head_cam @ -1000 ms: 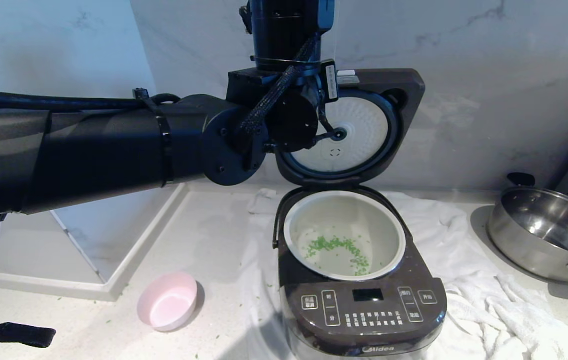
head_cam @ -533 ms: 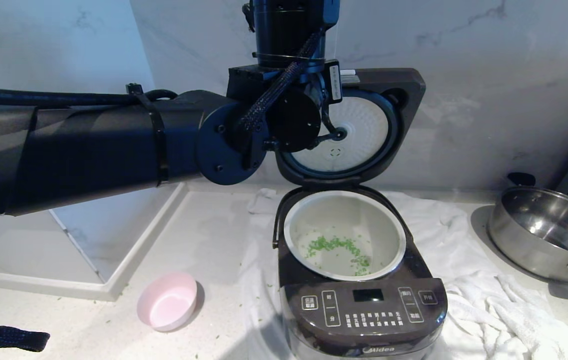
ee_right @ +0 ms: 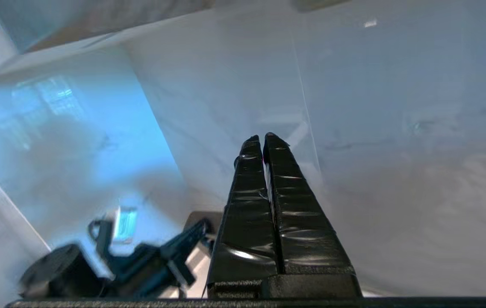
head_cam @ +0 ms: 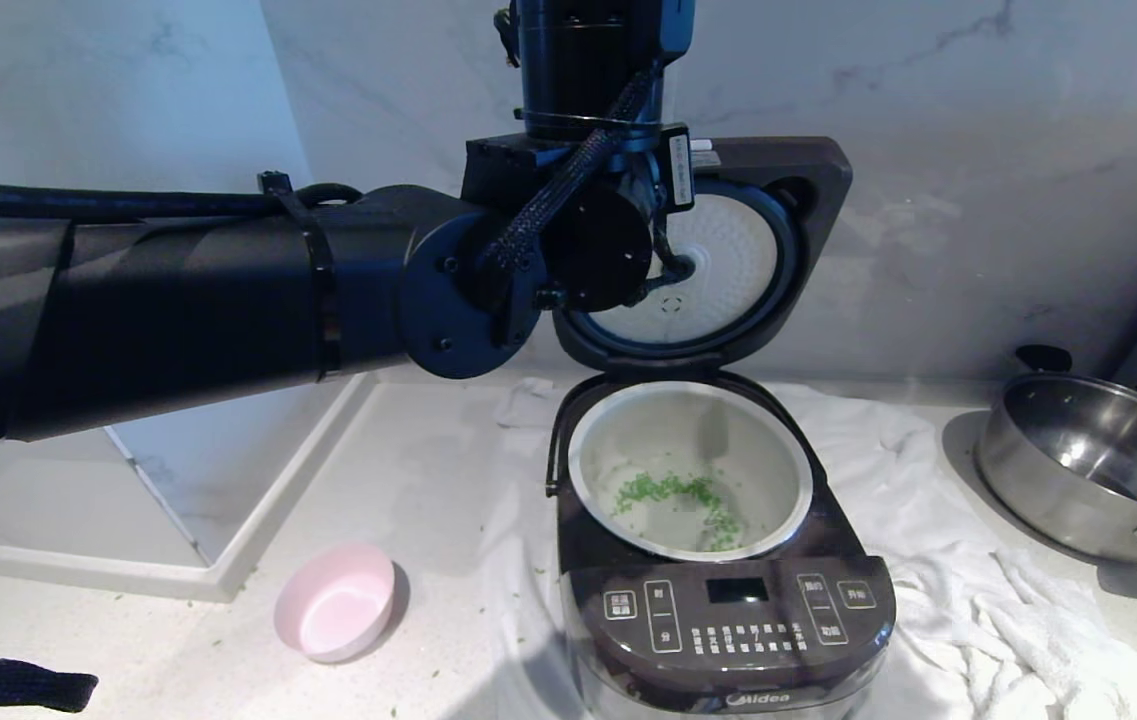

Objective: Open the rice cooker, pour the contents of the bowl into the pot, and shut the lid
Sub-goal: Close the rice cooker

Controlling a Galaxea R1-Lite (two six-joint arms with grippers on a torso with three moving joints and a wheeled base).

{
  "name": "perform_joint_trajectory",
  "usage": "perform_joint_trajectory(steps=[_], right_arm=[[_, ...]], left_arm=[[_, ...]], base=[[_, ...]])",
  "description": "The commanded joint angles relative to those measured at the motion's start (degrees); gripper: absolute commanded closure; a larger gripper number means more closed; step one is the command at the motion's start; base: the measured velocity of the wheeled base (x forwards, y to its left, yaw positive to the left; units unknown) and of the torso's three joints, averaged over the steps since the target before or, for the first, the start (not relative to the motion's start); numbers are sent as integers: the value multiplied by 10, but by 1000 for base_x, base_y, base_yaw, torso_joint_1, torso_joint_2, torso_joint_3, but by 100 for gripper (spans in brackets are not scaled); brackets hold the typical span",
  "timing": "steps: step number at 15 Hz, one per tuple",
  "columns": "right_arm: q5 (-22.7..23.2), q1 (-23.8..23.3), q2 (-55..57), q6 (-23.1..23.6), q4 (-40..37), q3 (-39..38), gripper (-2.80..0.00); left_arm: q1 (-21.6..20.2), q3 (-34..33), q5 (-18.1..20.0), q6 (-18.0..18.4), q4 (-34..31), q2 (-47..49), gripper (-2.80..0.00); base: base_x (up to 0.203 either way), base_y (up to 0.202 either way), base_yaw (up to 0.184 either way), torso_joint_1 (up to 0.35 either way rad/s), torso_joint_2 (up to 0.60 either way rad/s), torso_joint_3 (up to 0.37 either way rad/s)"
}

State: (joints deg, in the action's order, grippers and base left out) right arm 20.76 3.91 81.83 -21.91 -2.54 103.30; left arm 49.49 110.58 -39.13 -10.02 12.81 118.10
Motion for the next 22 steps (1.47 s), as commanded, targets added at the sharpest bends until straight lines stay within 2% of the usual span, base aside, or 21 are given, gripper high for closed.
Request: perform_joint_trajectory(steps=[1,3,5,7,13,15,16,18,20,21,22], right_arm=[[16,-16,67,-8,-21,40,0],[19,-17,74,-10,-23,17,0],[20,-15,62,-10,-21,-40,0],[21,-14,53,-10,11,-85,0],[24,-17,81,-10,28,-102,0],[36,-47,90,-10,28,-99,0],[70,-80,93,-14,28,-98,0],[188,-155,95,-56,29,-97,0],[300,-220,104,-94,58,-102,0],[370,-241,109,-103,80,-114,0],[421,-257,119,-109,100,-134,0]], left_arm=[[2,1,-2,0,1,-1,0],[8,-4,-3,-1,1,-6,0],[14,-31,-3,-5,2,-21,0],[17,-66,-3,-17,2,-40,0],[17,-157,-3,-50,5,-107,0],[15,-177,-3,-56,3,-140,0],[15,-207,-3,-60,2,-164,0],[11,-291,3,-64,-2,-214,0],[-4,-377,32,-65,-4,-280,0],[-15,-415,54,-65,-5,-309,0],[-26,-443,71,-65,-5,-327,0]], base=[[0,0,0,0,0,0],[0,0,0,0,0,0],[0,0,0,0,0,0],[0,0,0,0,0,0],[0,0,0,0,0,0],[0,0,0,0,0,0],[0,0,0,0,0,0],[0,0,0,0,0,0],[0,0,0,0,0,0],[0,0,0,0,0,0],[0,0,0,0,0,0]])
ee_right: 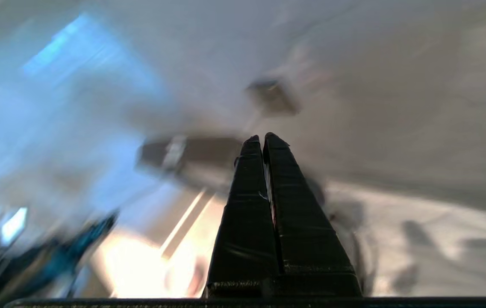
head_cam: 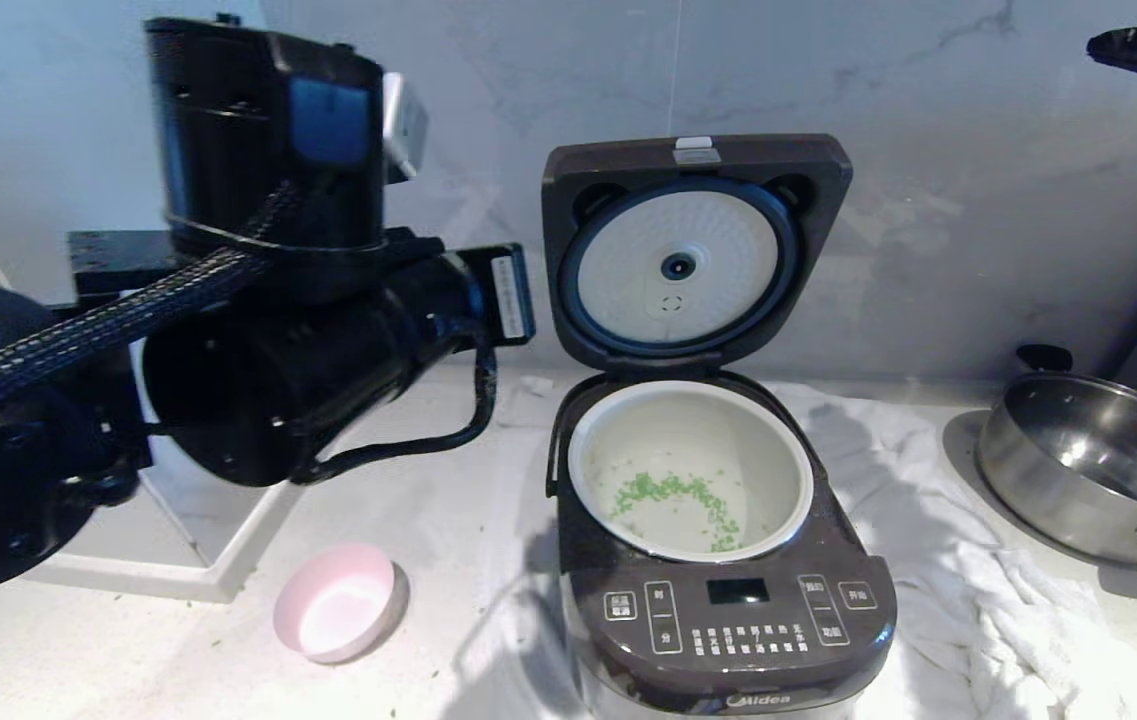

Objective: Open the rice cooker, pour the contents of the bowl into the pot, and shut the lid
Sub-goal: Close the rice cooker

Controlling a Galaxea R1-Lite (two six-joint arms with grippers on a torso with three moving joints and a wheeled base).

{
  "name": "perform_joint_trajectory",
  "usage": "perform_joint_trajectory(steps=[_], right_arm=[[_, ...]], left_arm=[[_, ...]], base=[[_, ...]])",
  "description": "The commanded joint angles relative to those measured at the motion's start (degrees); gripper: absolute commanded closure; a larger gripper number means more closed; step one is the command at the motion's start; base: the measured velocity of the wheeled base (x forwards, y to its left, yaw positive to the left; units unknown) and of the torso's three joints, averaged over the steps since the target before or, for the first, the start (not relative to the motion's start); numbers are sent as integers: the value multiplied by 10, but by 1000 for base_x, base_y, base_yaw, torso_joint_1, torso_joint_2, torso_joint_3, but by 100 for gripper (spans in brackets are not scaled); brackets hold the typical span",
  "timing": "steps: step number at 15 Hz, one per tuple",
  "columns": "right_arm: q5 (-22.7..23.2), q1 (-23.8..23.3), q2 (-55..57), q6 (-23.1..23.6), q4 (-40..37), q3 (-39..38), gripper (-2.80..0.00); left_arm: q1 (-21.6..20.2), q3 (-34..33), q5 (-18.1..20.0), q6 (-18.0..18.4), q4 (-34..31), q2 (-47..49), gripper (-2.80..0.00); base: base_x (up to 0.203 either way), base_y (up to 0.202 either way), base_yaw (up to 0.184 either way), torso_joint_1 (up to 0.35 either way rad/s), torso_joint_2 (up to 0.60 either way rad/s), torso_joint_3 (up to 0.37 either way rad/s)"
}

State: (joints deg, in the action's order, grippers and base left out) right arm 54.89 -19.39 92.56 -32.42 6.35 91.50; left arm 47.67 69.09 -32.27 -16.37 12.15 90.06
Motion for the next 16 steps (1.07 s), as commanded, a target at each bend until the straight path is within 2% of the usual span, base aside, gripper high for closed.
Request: perform_joint_trajectory(steps=[1,4,6,8,9,13,16], right_arm=[[89,-27,27,-9,22,-20,0],[91,-22,89,-33,43,13,0],[90,-20,138,-84,79,65,0],[88,-8,154,-116,102,105,0],[84,6,146,-117,103,102,0],[-2,81,163,-118,102,108,0],[-49,102,175,-114,104,98,0]], left_arm=[[-16,-45,10,-2,2,-53,0],[-23,-118,7,-5,6,-73,0],[-29,-163,7,-17,7,-94,0],[-44,-174,9,-26,7,-96,0],[-50,-171,11,-26,7,-94,0],[-50,-174,11,-40,7,-98,0],[-50,-189,13,-46,7,-115,0]], base=[[0,0,0,0,0,0],[0,0,0,0,0,0],[0,0,0,0,0,0],[0,0,0,0,0,0],[0,0,0,0,0,0],[0,0,0,0,0,0],[0,0,0,0,0,0]])
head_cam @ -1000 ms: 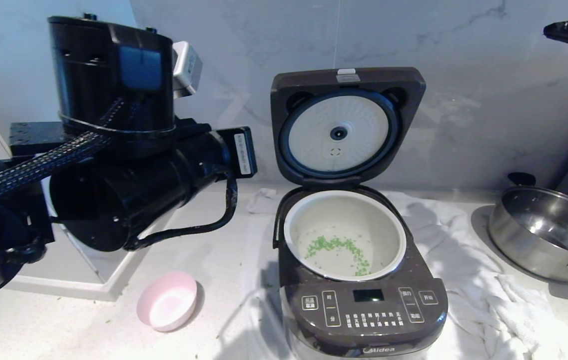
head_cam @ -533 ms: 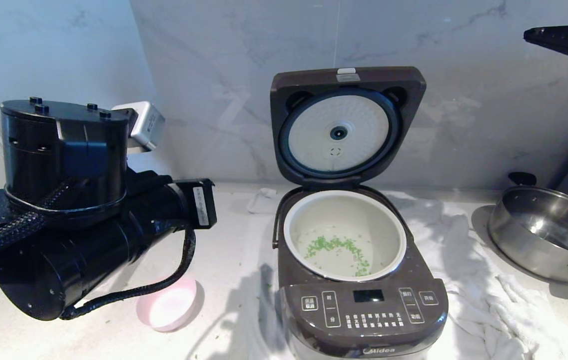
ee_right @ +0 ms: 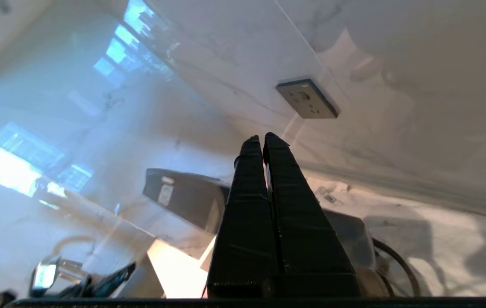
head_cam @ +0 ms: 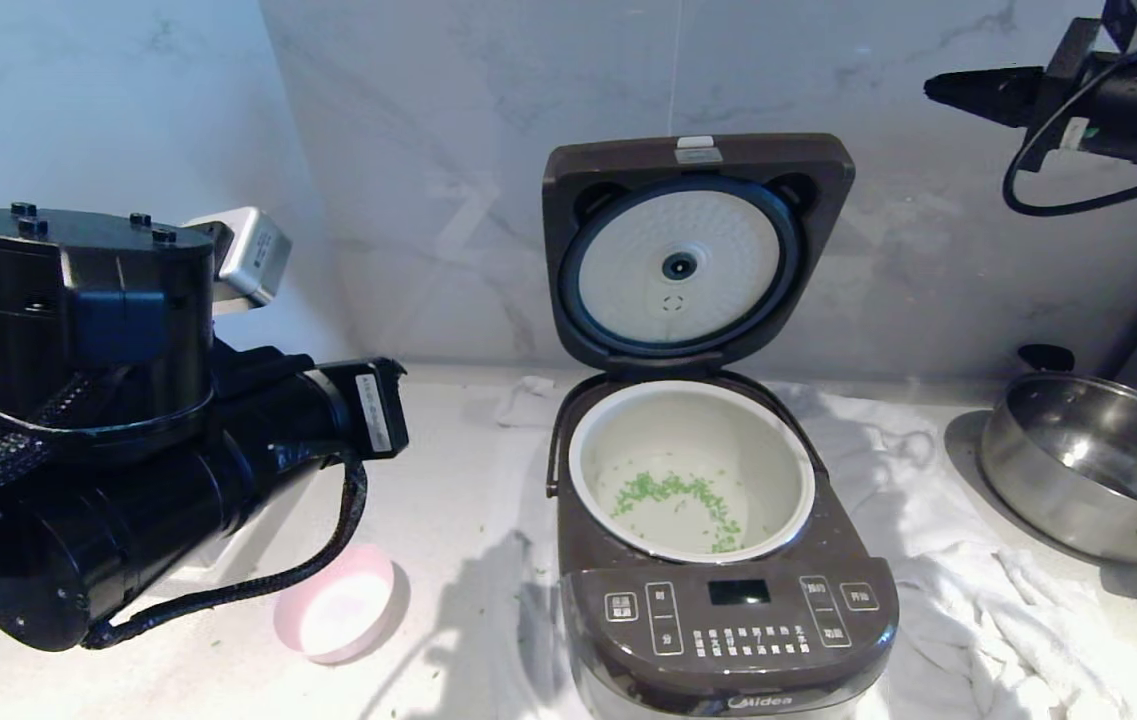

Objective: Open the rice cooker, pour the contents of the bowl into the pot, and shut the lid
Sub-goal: Close the rice cooker

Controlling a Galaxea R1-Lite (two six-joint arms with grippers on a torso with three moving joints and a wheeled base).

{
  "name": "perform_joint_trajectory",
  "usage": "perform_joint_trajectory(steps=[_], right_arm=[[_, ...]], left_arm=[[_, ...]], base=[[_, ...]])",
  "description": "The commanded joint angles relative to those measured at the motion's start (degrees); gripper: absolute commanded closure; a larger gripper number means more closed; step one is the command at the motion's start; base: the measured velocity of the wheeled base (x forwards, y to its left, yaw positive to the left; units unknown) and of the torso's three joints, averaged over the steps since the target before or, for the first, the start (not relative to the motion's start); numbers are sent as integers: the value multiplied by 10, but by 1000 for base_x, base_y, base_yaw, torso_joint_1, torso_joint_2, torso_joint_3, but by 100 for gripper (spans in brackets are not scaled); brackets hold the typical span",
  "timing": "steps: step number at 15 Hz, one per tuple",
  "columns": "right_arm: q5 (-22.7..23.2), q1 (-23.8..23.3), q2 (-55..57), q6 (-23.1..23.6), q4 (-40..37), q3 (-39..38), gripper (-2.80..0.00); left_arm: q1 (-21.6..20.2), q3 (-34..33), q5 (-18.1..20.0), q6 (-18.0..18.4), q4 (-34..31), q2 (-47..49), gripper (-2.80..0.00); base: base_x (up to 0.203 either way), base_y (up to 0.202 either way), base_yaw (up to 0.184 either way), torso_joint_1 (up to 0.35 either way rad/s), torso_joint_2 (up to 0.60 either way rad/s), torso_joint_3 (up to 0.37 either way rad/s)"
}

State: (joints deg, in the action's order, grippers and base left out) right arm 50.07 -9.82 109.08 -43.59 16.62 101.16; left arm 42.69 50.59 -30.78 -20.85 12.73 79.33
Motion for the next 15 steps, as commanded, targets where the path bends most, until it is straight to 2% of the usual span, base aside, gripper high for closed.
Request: perform_joint_trajectory(steps=[1,6,11,15], right_arm=[[-7,5,24,-2,1,19,0],[-17,5,101,-4,-4,122,0],[-7,58,123,-5,16,122,0],[22,84,137,-5,28,122,0]], left_arm=[[-1,-6,-2,-1,1,-10,0],[-1,-4,-2,-1,0,-14,0],[-2,-9,-2,-1,-3,-34,0],[-1,-30,-2,0,-4,-60,0]], base=[[0,0,0,0,0,0],[0,0,0,0,0,0],[0,0,0,0,0,0],[0,0,0,0,0,0]])
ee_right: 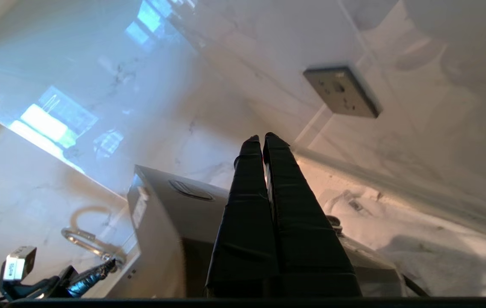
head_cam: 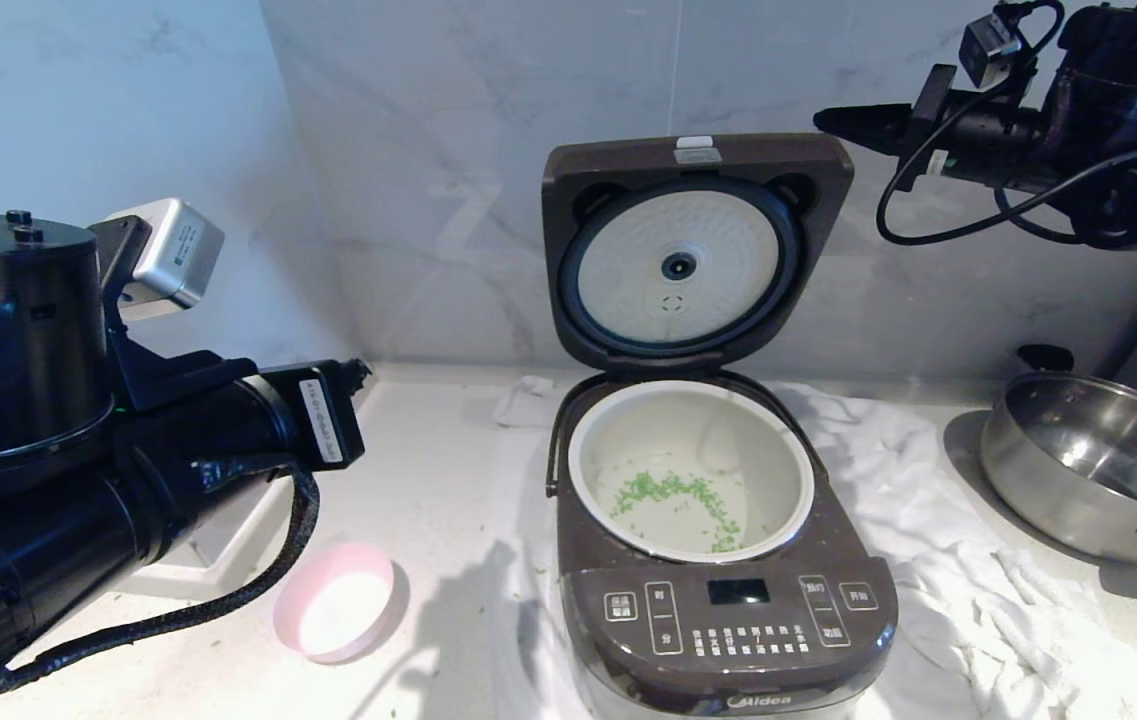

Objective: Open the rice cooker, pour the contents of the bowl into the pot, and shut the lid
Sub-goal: Close the rice cooker

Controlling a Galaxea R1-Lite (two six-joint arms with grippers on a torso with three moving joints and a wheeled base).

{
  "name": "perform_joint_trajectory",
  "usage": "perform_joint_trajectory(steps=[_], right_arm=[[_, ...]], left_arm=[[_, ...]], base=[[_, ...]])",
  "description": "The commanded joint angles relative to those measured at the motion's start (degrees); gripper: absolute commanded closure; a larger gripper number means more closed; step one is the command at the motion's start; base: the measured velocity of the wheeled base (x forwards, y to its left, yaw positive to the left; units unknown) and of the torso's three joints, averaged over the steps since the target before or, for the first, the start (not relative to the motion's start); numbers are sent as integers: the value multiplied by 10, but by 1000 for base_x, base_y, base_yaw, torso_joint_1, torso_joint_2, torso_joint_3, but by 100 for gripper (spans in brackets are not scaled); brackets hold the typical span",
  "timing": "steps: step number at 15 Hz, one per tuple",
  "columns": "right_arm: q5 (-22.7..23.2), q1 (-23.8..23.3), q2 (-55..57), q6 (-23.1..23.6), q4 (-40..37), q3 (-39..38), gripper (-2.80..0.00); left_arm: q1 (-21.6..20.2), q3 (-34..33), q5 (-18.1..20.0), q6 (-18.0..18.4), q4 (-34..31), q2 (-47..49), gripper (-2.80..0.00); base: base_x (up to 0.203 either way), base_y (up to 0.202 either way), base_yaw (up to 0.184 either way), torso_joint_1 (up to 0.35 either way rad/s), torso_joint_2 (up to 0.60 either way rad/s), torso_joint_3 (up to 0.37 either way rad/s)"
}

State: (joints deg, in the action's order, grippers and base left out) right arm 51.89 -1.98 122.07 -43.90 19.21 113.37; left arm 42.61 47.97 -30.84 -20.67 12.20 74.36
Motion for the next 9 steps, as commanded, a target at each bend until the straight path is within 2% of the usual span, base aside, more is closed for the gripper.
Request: perform_joint_trajectory(steps=[1,4,6,9], right_arm=[[3,6,13,-3,13,-1,0],[9,12,14,-28,34,-14,0],[18,18,6,-29,34,-31,0],[31,36,-41,-27,36,-115,0]], left_arm=[[-1,-12,-2,-1,1,-19,0],[0,-20,-2,0,1,-27,0],[-1,-20,-2,-1,1,-28,0],[-1,-21,-2,-1,1,-30,0]], base=[[0,0,0,0,0,0],[0,0,0,0,0,0],[0,0,0,0,0,0],[0,0,0,0,0,0]])
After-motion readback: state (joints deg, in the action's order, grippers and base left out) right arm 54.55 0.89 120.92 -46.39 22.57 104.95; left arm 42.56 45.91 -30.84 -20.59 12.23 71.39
